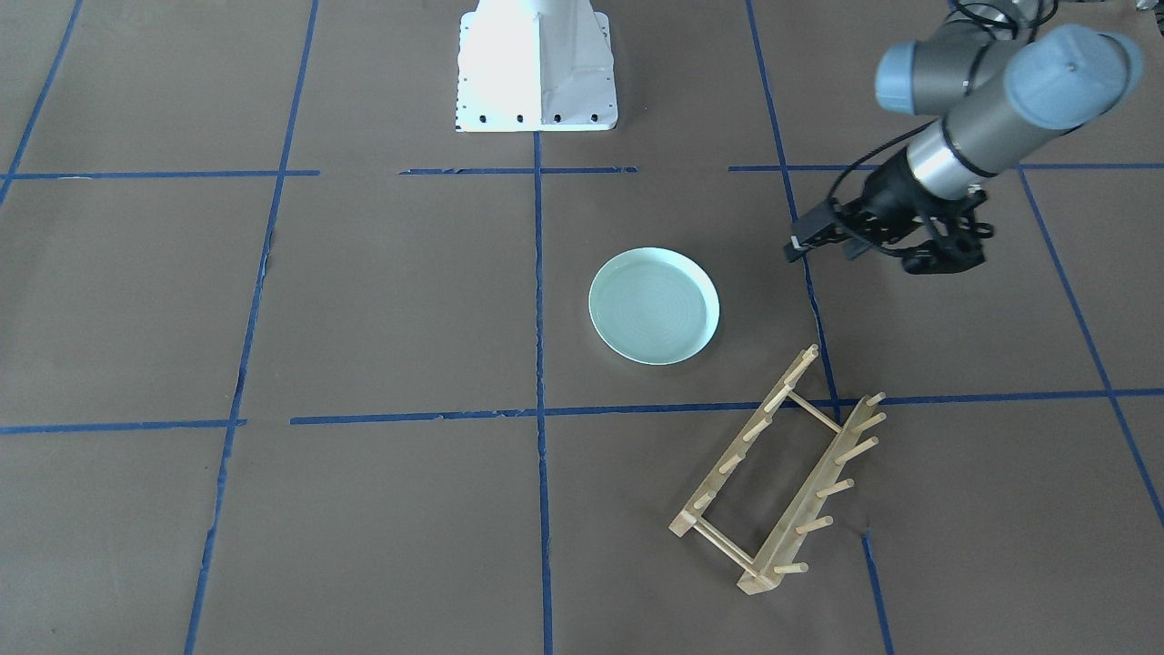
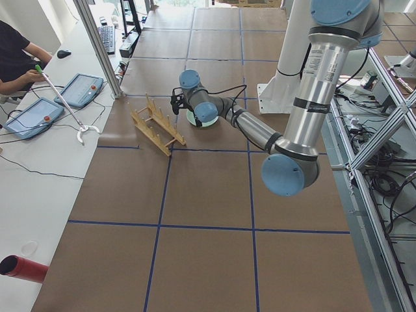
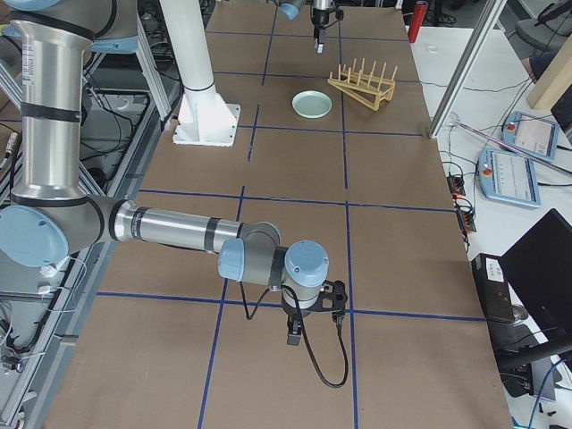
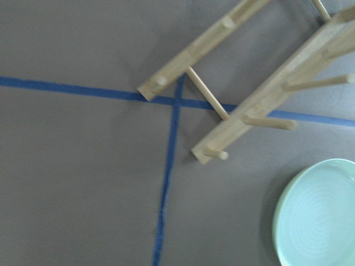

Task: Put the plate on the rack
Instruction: 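Move the left gripper over the pale green plate's rim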

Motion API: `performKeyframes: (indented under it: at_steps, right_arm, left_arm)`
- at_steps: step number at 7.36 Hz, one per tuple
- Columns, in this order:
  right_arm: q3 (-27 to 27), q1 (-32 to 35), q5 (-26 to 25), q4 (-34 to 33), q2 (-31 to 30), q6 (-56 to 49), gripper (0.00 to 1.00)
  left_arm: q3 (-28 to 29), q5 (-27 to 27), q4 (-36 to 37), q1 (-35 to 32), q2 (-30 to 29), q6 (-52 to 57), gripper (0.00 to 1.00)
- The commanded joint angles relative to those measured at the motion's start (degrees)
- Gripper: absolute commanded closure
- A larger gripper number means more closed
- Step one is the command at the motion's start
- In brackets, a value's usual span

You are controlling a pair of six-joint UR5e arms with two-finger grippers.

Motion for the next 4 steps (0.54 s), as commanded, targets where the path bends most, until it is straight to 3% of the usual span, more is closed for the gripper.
performKeyframes:
  at_steps: [1, 2, 4]
  right_arm:
    - [0.0, 0.0, 0.0, 0.0, 0.0, 0.0, 0.0]
    - [0.0, 0.0, 0.0, 0.0, 0.0, 0.0, 0.0]
    - [0.0, 0.0, 0.0, 0.0, 0.0, 0.0, 0.0]
  left_arm:
    - [4.32, 10.6, 16.06, 9.48, -16.01, -4.5, 0.0]
    - [11.13, 16.13, 16.0, 13.1, -21.45, -7.81, 0.0]
    - [23.54, 19.42, 16.0, 15.06, -29.56, -8.11, 0.06]
